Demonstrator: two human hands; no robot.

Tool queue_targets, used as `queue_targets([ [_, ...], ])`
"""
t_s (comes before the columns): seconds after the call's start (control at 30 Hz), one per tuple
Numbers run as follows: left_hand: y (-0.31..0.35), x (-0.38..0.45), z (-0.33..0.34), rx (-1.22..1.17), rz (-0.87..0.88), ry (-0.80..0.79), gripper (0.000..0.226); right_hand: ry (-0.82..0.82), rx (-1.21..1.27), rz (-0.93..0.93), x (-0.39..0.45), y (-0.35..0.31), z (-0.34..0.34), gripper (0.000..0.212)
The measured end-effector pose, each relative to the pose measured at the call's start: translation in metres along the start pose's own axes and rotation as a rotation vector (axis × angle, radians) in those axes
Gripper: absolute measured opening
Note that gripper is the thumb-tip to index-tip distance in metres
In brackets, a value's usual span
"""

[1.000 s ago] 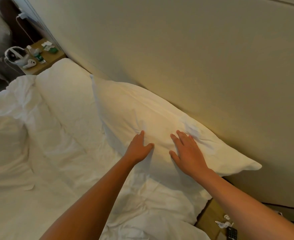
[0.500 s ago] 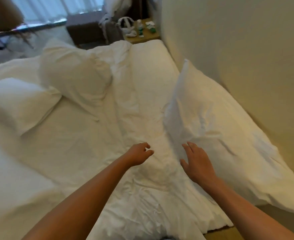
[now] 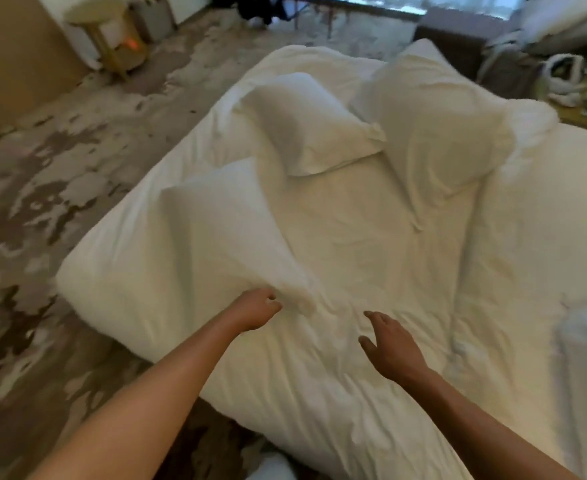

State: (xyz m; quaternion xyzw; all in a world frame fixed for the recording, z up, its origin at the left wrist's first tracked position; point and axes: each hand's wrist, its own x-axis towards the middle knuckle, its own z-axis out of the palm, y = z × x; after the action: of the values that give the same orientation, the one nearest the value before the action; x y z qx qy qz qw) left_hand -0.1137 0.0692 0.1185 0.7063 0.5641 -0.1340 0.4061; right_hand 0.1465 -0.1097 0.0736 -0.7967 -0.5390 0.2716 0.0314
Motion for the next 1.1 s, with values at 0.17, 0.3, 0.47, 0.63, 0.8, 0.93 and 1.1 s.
queue_targets([
  [0.17,-0.128,0.023,-0.058,-0.134,-0.163,0.066,0.051,-0.113,0.003,-0.054,0.071,-0.111,0.041,0.064],
  [0.3,-0.193,0.055,-0.084,-0.214,-0.249,0.093,0.053,-0.140,0.063,-0.032,0.116,-0.170,0.065,0.063],
  [0.47,-0.232,0.103,-0.092,-0.351,-0.340,0.168,0.061,-0.125,0.069,-0.065,0.166,-0.215,0.087,0.070],
  [0.63,-0.253,0.153,-0.074,-0.621,-0.504,0.271,0.088,-0.104,0.000,-0.182,0.216,-0.257,0.118,0.083],
  [0.8,-0.265,0.196,-0.045,-0.748,-0.596,0.275,0.110,-0.125,-0.102,-0.104,0.247,-0.278,0.150,0.089],
  [0.93,-0.269,0.216,-0.027,-0.774,-0.611,0.287,0.124,-0.097,-0.150,-0.118,0.242,-0.268,0.161,0.084],
  [1.1,-0.272,0.228,-0.015,-0.804,-0.581,0.332,0.126,-0.099,-0.186,-0.169,0.240,-0.253,0.161,0.081],
])
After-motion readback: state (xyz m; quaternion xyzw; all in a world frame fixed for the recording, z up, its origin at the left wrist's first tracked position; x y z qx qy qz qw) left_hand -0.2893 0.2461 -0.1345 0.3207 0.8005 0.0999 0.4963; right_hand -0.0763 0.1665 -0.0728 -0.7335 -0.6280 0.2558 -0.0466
